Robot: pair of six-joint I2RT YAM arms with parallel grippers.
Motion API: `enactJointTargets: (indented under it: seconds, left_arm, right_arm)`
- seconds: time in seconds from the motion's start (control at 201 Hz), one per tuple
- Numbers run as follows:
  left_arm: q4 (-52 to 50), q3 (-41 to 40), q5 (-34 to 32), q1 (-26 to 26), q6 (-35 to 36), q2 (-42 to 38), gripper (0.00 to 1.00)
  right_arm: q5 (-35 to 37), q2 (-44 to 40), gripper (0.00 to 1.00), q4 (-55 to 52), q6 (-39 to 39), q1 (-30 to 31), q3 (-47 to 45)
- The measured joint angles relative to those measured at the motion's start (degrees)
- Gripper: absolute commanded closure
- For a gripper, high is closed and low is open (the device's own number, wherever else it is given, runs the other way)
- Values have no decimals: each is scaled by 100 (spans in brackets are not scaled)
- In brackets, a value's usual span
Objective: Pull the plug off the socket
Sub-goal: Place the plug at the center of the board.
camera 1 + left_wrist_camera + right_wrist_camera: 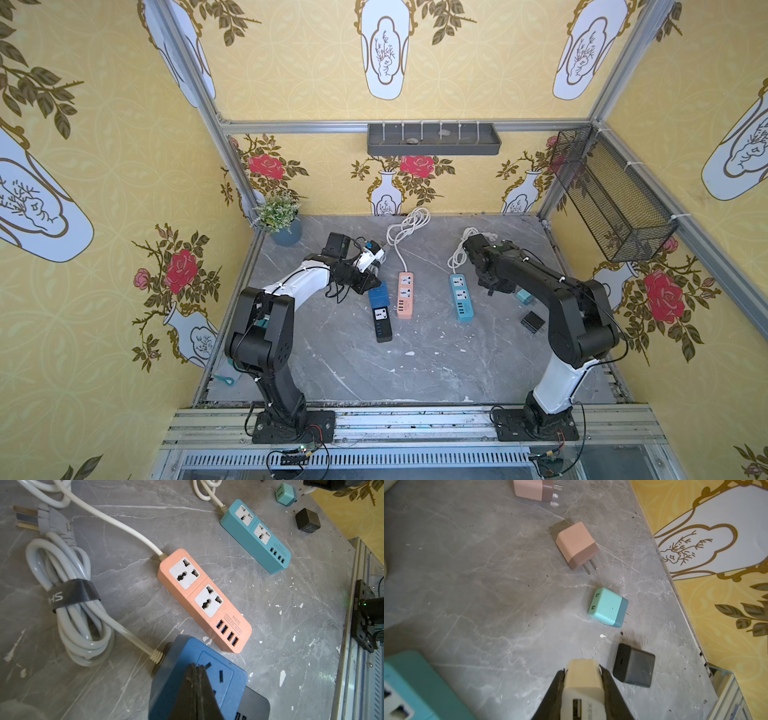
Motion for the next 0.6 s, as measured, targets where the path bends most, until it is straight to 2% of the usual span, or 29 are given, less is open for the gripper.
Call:
enactJointTargets:
  seconds: [0.229, 0.602]
  left_arm:
    - [-2, 0, -2, 0, 0, -13, 100]
    - [-2, -2, -2, 0, 2, -7, 100]
  right_arm:
    - [35, 1049, 93, 236, -496, -352, 844]
    - [-35, 2041, 90, 457, -1095, -595, 1816]
